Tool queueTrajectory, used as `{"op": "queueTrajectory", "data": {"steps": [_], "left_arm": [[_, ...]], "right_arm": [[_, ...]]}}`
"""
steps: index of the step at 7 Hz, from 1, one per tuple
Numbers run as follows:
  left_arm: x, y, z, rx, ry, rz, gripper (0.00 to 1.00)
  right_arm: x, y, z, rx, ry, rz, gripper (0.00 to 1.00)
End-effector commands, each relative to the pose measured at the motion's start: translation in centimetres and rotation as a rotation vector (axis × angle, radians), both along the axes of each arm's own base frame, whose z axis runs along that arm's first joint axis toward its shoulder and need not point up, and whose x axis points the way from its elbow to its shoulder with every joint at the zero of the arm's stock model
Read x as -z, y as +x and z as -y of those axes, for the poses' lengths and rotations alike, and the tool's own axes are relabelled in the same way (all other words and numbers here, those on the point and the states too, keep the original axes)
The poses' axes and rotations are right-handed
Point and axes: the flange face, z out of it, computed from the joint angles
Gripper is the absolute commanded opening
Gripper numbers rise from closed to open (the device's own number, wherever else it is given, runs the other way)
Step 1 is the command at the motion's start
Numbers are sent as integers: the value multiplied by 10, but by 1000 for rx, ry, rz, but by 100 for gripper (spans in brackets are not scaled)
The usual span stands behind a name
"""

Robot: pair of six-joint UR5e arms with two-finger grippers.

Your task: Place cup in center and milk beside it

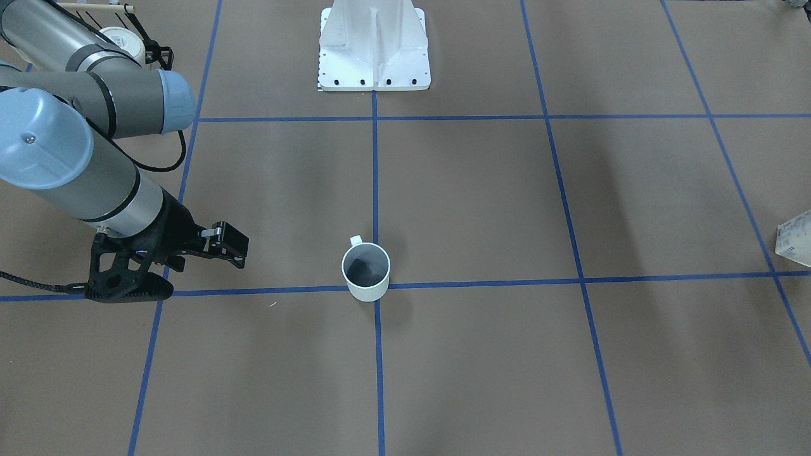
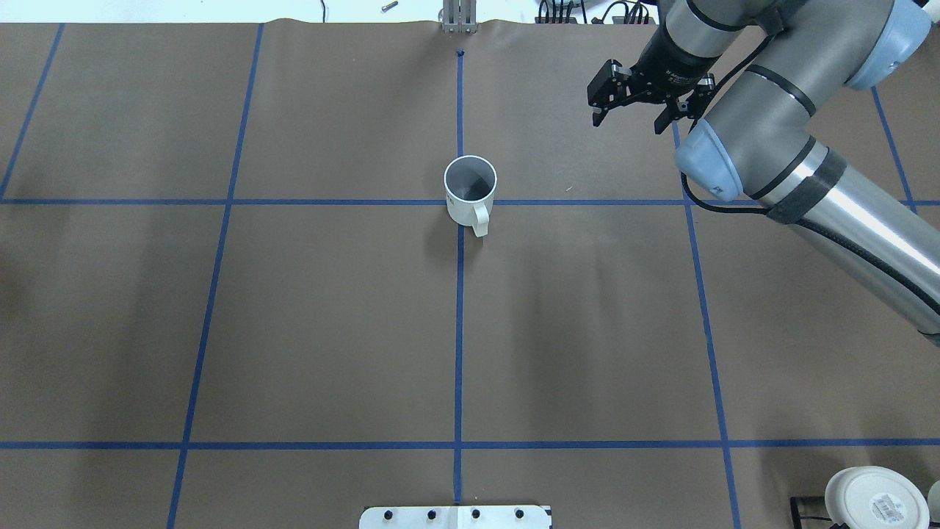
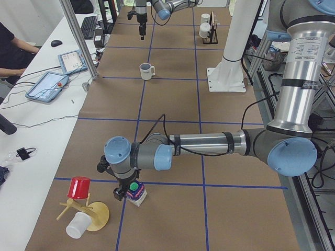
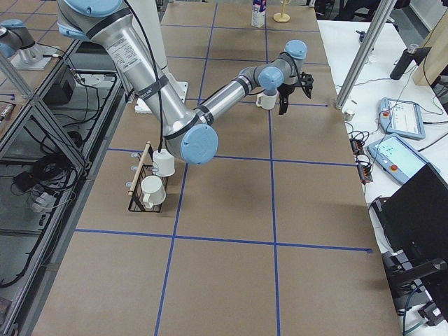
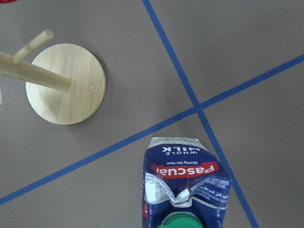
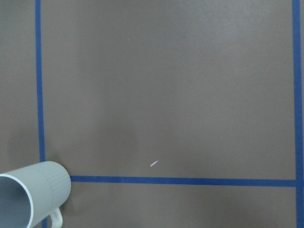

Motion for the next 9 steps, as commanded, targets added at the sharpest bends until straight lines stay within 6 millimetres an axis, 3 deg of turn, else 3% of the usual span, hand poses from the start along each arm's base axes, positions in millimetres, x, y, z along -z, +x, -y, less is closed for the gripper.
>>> {"op": "queueTrajectory", "data": {"steps": [1,6,9], "left_arm": [[-2,2,2,51,-5,-6,98],[4,13,4,65,-22,-29,98],[-6,24,0,43,-42,-28,98]], "right_arm": [[1,1,0,-1,2,1,100],[0,3,1,-4,0,0,100],[-8,0,-2,0,-7,-8,100]]}}
